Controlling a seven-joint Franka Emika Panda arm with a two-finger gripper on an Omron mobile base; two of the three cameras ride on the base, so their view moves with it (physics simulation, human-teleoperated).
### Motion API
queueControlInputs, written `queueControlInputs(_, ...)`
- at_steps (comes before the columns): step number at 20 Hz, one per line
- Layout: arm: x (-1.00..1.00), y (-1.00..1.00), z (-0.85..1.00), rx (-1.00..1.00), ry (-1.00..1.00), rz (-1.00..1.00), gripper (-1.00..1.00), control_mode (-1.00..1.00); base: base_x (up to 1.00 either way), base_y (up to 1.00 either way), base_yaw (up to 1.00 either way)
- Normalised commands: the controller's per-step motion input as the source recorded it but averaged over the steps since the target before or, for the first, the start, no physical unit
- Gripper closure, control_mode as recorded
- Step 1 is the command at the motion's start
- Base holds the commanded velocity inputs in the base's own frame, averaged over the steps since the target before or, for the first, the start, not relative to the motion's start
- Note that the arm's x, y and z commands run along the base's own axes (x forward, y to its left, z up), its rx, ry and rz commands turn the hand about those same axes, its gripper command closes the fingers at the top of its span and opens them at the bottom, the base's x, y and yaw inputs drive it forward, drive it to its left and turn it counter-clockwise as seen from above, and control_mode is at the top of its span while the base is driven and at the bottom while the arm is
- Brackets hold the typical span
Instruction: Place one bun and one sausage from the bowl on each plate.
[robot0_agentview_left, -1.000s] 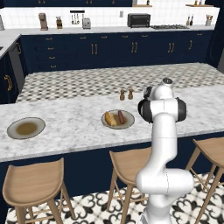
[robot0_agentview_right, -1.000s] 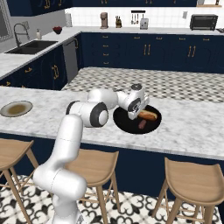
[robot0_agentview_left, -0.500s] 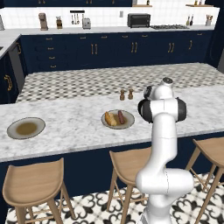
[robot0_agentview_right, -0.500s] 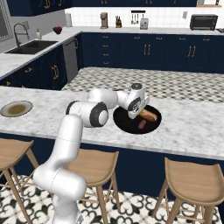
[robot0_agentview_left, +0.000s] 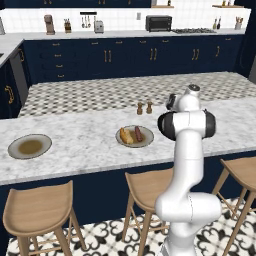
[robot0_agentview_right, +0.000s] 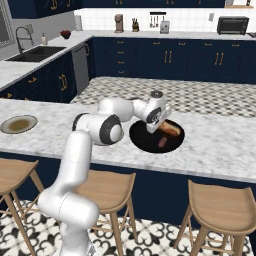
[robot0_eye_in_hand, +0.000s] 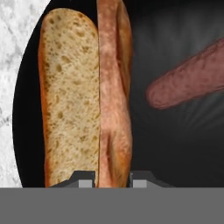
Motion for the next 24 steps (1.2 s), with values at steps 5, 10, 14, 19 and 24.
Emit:
queueControlInputs(5, -0.58, 0.26, 0.5, -0.03, 0.01, 0.1, 1.0, -1.0, 0.0, 0.0, 0.0)
queueControlInputs(10, -0.96, 0.53, 0.4, -0.08, 0.02, 0.53, 1.0, -1.0, 0.0, 0.0, 0.0)
queueControlInputs(14, -0.84, 0.59, 0.22, -0.07, 0.06, 0.73, 1.0, -1.0, 0.0, 0.0, 0.0)
queueControlInputs(19, -0.38, 0.48, 0.19, -0.01, 0.1, 0.79, 1.0, -1.0, 0.0, 0.0, 0.0)
queueControlInputs(24, -0.33, 0.06, 0.26, 0.0, 0.01, 0.73, 1.0, -1.0, 0.0, 0.0, 0.0)
